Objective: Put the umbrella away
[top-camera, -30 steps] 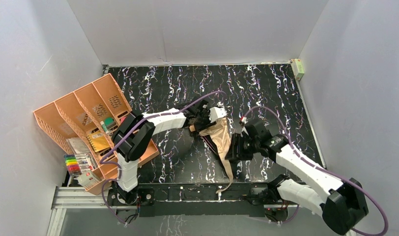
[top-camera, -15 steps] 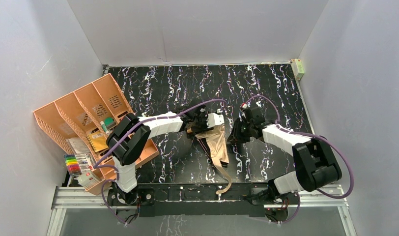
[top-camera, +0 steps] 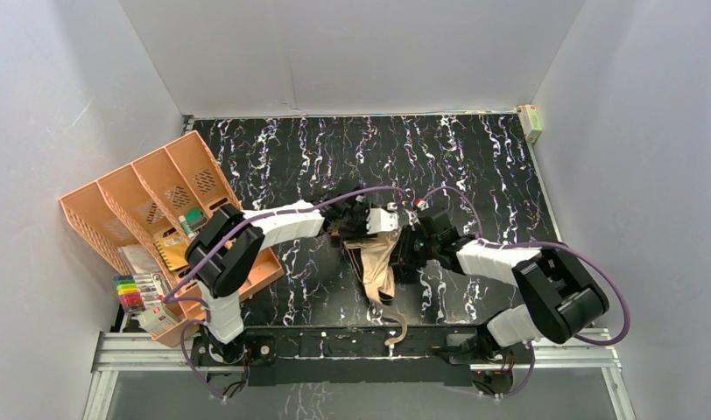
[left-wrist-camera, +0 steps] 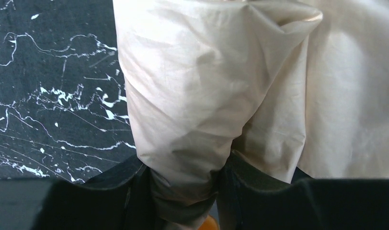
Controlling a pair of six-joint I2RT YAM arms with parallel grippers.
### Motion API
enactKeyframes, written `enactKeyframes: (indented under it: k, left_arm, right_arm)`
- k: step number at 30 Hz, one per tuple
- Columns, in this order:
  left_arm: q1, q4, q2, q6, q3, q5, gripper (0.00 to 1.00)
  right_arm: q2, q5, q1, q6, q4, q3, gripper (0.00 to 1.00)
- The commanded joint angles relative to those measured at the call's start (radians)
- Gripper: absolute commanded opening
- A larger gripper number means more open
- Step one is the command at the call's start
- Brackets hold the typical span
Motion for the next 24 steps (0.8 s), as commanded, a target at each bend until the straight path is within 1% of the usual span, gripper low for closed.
enactKeyframes:
  k: [1,3,5,7,8,9,11,15,19,22,24]
  left_arm:
    - [-0.014,0.011,-0.118,0.113,-0.103,0.019,0.00]
    - [-0.015,0.057,-0.154,0.144,-0.158,0.030,0.00]
    - [-0.016,0.102,-0.181,0.157,-0.202,0.033,0.00]
    - [-0.019,0.146,-0.200,0.161,-0.234,0.034,0.00]
    - [-0.020,0.160,-0.205,0.165,-0.243,0.034,0.00]
    - [-0.023,0.169,-0.207,0.171,-0.250,0.032,0.00]
    - [-0.030,0.187,-0.208,0.180,-0.261,0.024,0.00]
    - [-0.044,0.207,-0.198,0.190,-0.269,-0.003,0.00]
    - [-0.051,0.237,-0.194,0.198,-0.289,-0.010,0.00]
    - [-0.056,0.244,-0.188,0.204,-0.298,-0.010,0.00]
    - [-0.056,0.246,-0.186,0.208,-0.300,-0.010,0.00]
  right_arm:
    - [-0.065,0.001,0.037,0.014,0.046,0.000,0.32]
    - [-0.131,0.096,0.007,-0.050,-0.080,0.027,0.40]
    - [-0.184,0.139,-0.067,-0.120,-0.195,0.055,0.48]
    - [-0.211,0.106,-0.172,-0.208,-0.249,0.094,0.55]
    - [-0.215,0.085,-0.219,-0.248,-0.264,0.114,0.61]
    - [-0.212,0.050,-0.253,-0.294,-0.263,0.135,0.68]
    - [-0.186,-0.049,-0.284,-0.393,-0.248,0.193,0.77]
    - [-0.080,-0.254,-0.284,-0.574,-0.272,0.340,0.84]
    - [0.020,-0.406,-0.285,-0.685,-0.299,0.451,0.88]
    - [0.105,-0.454,-0.278,-0.741,-0.337,0.526,0.90]
    - [0.147,-0.450,-0.263,-0.758,-0.351,0.558,0.91]
